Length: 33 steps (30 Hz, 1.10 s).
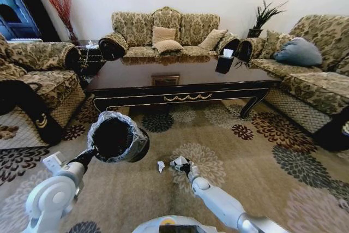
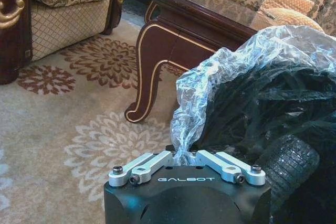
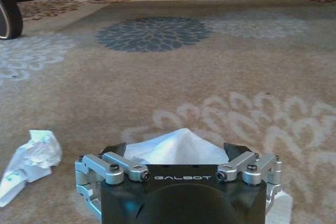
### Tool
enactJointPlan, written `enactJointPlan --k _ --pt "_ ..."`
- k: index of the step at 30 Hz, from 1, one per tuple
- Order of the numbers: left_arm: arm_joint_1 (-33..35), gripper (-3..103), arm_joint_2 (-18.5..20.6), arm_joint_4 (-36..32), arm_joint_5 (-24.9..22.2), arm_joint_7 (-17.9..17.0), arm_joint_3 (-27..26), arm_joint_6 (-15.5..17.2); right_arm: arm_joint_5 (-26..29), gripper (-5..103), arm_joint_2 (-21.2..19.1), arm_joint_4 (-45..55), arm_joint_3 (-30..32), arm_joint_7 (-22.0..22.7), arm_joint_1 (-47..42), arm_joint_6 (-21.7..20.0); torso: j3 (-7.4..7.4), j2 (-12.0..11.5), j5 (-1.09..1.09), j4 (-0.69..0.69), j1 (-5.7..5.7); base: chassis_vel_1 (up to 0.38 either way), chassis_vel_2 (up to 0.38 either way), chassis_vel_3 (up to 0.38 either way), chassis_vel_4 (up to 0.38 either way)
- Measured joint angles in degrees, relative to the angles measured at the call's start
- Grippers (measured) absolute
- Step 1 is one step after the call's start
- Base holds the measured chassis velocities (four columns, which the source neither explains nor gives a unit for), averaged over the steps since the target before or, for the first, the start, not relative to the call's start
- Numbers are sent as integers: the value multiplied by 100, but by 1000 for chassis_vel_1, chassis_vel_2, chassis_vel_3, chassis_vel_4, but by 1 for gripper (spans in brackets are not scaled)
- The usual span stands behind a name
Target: Move to the front of the table and pick up the trash from the floor, then place it into the trash bin.
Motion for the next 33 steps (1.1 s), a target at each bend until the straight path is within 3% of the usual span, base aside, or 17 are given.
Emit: enactJointPlan --k 10,12,15,16,24,27,31,33 --pt "-29 2 -21 31 27 1 39 0 11 102 -71 -76 10 45 11 -95 0 0 0 0 0 0 0 0 0" --pt "-35 2 -32 37 39 1 51 0 11 98 -73 -104 27 38 12 -101 0 0 0 0 0 0 0 0 0" --pt "-41 2 -41 42 51 2 59 0 5 83 -74 -133 53 16 11 -103 0 0 0 0 0 0 0 0 0" --pt "-41 2 -41 42 51 2 59 0 5 83 -74 -133 53 16 11 -103 0 0 0 0 0 0 0 0 0" --pt "-47 2 -41 47 56 5 59 0 -41 50 -132 -110 59 -44 -42 -106 0 0 1 0 0 0 0 0 0" --pt "-51 2 -47 49 61 5 66 0 -68 44 -160 -84 63 -71 -69 -106 0 0 0 0 0 0 0 0 0" --pt "-58 2 -60 59 73 7 85 0 -108 22 -193 -62 91 -109 -106 -102 0 0 0 0 0 0 0 0 0" --pt "-58 2 -62 59 77 7 89 0 -117 17 -211 -56 98 -121 -119 -99 0 0 0 1 0 0 0 0 0"
